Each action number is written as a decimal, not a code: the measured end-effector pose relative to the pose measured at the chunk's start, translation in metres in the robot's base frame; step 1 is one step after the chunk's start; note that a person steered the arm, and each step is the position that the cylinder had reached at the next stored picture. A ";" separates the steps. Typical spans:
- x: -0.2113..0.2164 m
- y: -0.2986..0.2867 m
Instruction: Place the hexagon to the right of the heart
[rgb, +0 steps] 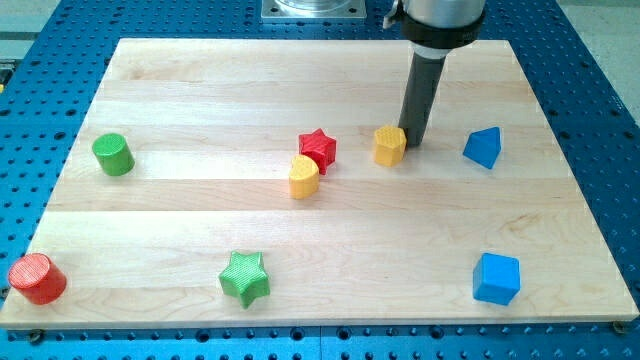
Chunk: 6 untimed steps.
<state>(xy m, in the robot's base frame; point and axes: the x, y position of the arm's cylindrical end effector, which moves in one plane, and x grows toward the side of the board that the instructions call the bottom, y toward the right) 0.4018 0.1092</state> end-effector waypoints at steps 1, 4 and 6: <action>0.015 -0.016; 0.043 -0.066; 0.007 0.019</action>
